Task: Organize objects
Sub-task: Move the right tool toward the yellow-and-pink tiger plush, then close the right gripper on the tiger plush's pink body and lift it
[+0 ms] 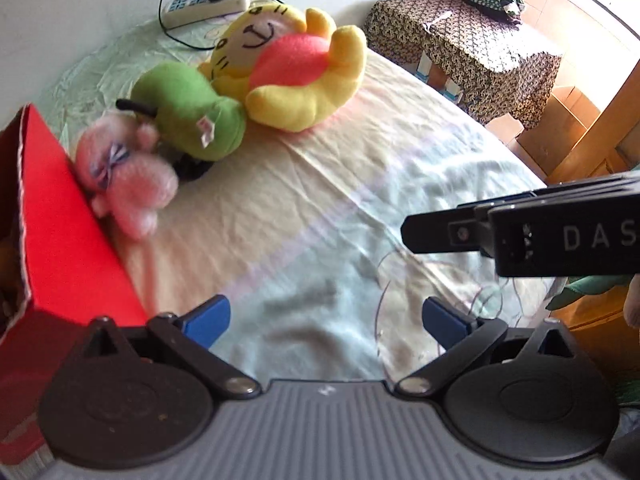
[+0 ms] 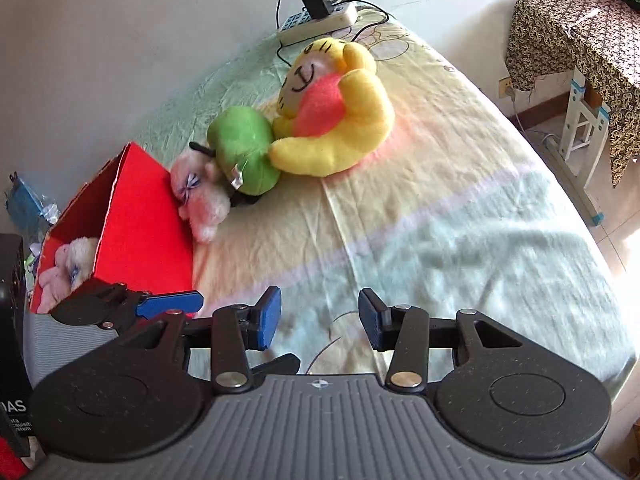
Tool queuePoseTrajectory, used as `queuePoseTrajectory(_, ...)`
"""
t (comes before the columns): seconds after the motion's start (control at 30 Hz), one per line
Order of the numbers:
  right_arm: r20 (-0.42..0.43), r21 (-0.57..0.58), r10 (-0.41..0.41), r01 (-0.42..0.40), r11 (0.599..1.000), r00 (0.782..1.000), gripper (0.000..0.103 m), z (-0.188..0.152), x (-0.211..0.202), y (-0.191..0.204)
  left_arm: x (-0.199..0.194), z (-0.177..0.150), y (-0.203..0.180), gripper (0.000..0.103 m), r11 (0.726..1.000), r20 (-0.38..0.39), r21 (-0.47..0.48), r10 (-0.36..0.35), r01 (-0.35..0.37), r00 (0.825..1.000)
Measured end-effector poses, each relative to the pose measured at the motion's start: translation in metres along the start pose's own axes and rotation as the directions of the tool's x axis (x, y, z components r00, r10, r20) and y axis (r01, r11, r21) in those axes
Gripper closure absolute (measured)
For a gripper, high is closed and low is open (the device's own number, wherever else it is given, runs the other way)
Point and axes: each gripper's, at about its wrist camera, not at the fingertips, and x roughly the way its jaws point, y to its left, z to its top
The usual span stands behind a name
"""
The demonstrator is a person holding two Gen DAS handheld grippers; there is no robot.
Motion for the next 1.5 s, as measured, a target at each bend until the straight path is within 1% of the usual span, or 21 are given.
queuePoseTrajectory(0.1, -0.001, 0.013, 0.009, -0.008, 1.0, 1.0, 0.056, 0.015, 0.0, -0.017, 0.009, 0.023, -0.002, 0.001, 0.999, -0.006, -0.035, 0.017, -0.018, 1.0)
queuePoseTrajectory(0.2, -0.01, 0.033, 0.041, -0.041, 0.999, 0.999, 0.055, 0.031, 0.006, -0.035, 0.019, 0.041, -0.006, 0.001, 0.997, -0.008, -0.072, 0.036, -0.037, 0.999)
queuePoseTrajectory(0.3, -0.032, 0.03, 0.086, -0.085, 0.996, 0.996, 0.055, 0.048, 0.017, -0.05, 0.027, 0.056, -0.008, 0.001, 0.992, -0.021, -0.111, 0.06, -0.062, 0.998)
queuePoseTrajectory(0.5, -0.063, 0.001, 0.157, -0.158, 0.988, 0.986, 0.054, 0.077, 0.031, -0.062, 0.039, 0.08, -0.007, 0.001, 0.981, -0.054, -0.144, 0.123, -0.13, 0.991)
queuePoseTrajectory(0.6, -0.068, -0.007, 0.189, -0.19, 0.982, 0.98, 0.05, 0.092, 0.031, -0.066, 0.04, 0.09, -0.007, 0.001, 0.978, -0.056, -0.159, 0.128, -0.135, 0.99)
queuePoseTrajectory(0.73, -0.063, -0.02, 0.217, -0.219, 0.976, 0.974, 0.05, 0.113, 0.03, -0.071, 0.04, 0.107, -0.005, 0.001, 0.978, -0.054, -0.19, 0.075, -0.085, 0.996)
queuePoseTrajectory(0.87, -0.038, -0.006, 0.232, -0.233, 0.973, 0.972, 0.049, 0.141, 0.027, -0.078, 0.04, 0.122, -0.001, 0.001, 0.98, -0.03, -0.188, 0.06, -0.064, 0.998)
queuePoseTrajectory(0.9, -0.026, -0.003, 0.237, -0.237, 0.972, 0.971, 0.048, 0.147, 0.026, -0.078, 0.04, 0.125, 0.003, 0.001, 0.979, -0.023, -0.197, 0.047, -0.051, 0.999)
queuePoseTrajectory(0.97, -0.014, -0.008, 0.253, -0.253, 0.967, 0.967, 0.042, 0.158, 0.028, -0.078, 0.041, 0.134, 0.012, 0.001, 0.973, -0.002, -0.23, 0.015, -0.015, 1.0)
queuePoseTrajectory(1.07, -0.021, -0.01, 0.264, -0.264, 0.964, 0.964, 0.041, 0.171, 0.043, -0.077, 0.044, 0.146, 0.027, 0.001, 0.954, 0.029, -0.296, -0.047, 0.054, 0.998)
queuePoseTrajectory(1.17, -0.021, 0.037, 0.289, -0.288, 0.957, 0.957, 0.041, 0.181, 0.059, -0.081, 0.048, 0.153, 0.041, 0.001, 0.924, 0.07, -0.358, -0.118, 0.135, 0.991)
queuePoseTrajectory(1.27, -0.032, 0.082, 0.311, -0.308, 0.948, 0.95, 0.039, 0.186, 0.077, -0.085, 0.058, 0.161, 0.048, 0.001, 0.91, 0.089, -0.389, -0.119, 0.145, 0.989)
queuePoseTrajectory(1.33, -0.045, 0.098, 0.319, -0.313, 0.945, 0.947, 0.039, 0.189, 0.087, -0.087, 0.067, 0.165, 0.054, 0.001, 0.897, 0.095, -0.412, -0.136, 0.163, 0.986)
queuePoseTrajectory(1.4, -0.05, 0.119, 0.331, -0.323, 0.939, 0.942, 0.039, 0.192, 0.095, -0.09, 0.08, 0.167, 0.061, 0.001, 0.883, 0.084, -0.432, -0.165, 0.185, 0.983)
queuePoseTrajectory(1.47, -0.066, 0.136, 0.345, -0.335, 0.933, 0.936, 0.039, 0.193, 0.106, -0.092, 0.092, 0.167, 0.065, 0.001, 0.879, 0.063, -0.44, -0.172, 0.182, 0.983)
queuePoseTrajectory(1.5, -0.073, 0.141, 0.346, -0.334, 0.932, 0.935, 0.039, 0.193, 0.111, -0.092, 0.097, 0.167, 0.068, 0.0, 0.875, 0.061, -0.445, -0.186, 0.193, 0.981)
